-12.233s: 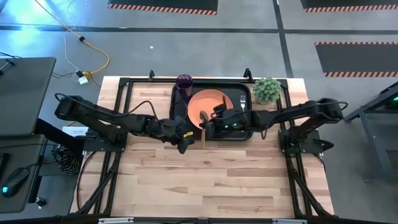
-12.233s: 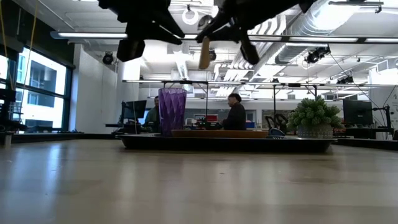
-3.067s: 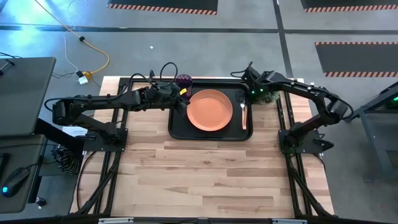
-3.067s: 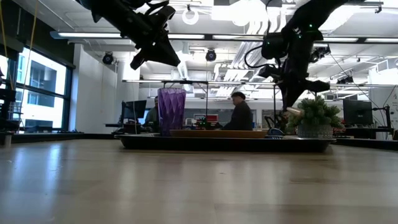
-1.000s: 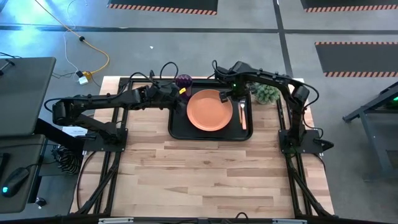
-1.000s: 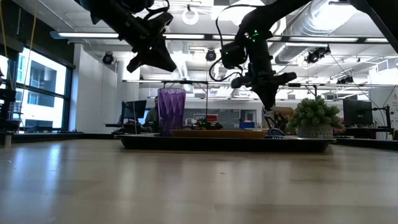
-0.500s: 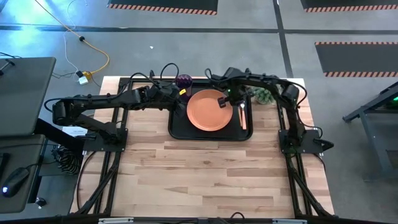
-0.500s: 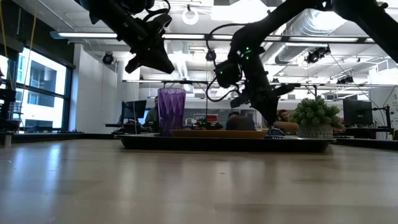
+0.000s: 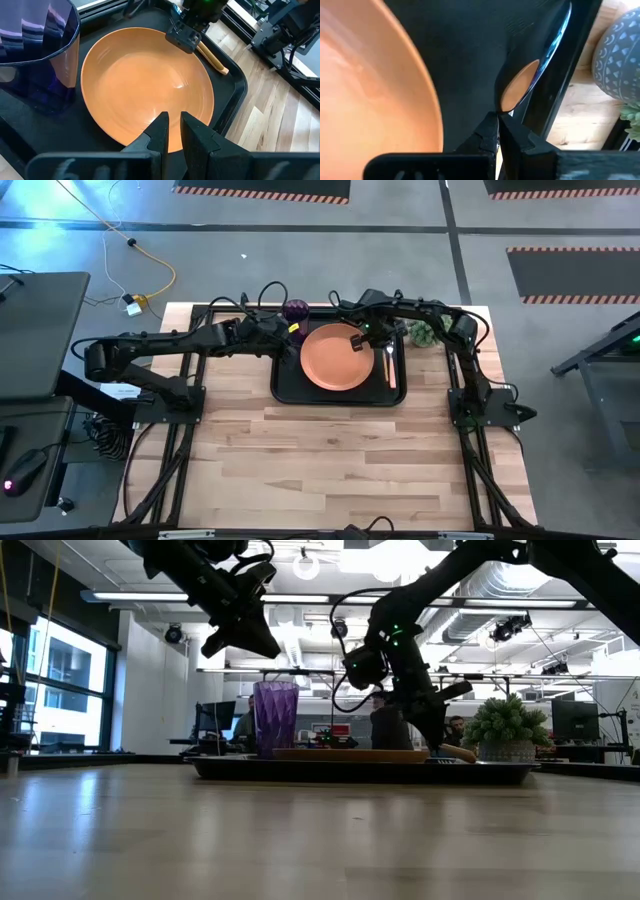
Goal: Pick and place plate/cup/fork/spoon on tray
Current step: Put the yellow spoon on the black tray
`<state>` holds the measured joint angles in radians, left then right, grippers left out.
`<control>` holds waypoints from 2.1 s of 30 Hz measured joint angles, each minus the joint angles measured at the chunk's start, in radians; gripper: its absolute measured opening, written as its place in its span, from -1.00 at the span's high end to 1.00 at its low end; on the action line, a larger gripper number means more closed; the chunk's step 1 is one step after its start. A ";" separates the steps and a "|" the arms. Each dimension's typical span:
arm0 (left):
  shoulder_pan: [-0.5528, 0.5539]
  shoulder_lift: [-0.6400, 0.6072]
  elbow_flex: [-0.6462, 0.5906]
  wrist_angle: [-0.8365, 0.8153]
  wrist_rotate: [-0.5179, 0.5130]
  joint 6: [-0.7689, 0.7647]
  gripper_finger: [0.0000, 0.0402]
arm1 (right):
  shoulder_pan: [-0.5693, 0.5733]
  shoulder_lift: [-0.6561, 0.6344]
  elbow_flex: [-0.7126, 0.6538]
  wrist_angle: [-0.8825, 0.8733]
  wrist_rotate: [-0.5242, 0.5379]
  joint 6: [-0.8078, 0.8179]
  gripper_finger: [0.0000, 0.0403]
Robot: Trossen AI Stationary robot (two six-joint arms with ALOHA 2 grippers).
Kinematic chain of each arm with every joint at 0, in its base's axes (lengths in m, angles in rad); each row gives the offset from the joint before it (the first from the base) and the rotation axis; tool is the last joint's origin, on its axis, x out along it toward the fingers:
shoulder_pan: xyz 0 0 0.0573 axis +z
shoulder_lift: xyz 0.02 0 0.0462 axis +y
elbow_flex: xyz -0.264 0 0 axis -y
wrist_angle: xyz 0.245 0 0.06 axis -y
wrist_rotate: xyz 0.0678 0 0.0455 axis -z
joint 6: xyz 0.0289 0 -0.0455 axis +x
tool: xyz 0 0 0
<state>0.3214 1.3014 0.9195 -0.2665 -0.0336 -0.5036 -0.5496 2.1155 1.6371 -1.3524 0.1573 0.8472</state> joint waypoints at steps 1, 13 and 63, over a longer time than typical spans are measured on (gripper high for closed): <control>0.000 0.000 0.000 0.000 0.000 0.002 0.82 | -0.002 0.000 0.000 0.000 -0.001 0.007 1.00; 0.000 0.000 0.000 0.000 0.000 0.004 0.82 | 0.001 0.000 0.000 -0.004 -0.070 0.020 1.00; 0.000 0.000 0.000 -0.003 0.000 0.019 0.82 | -0.002 0.015 -0.097 0.075 -0.111 0.024 0.93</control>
<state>0.3210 1.3014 0.9195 -0.2695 -0.0334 -0.4850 -0.5518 2.1301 1.5406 -1.2770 0.0467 0.8711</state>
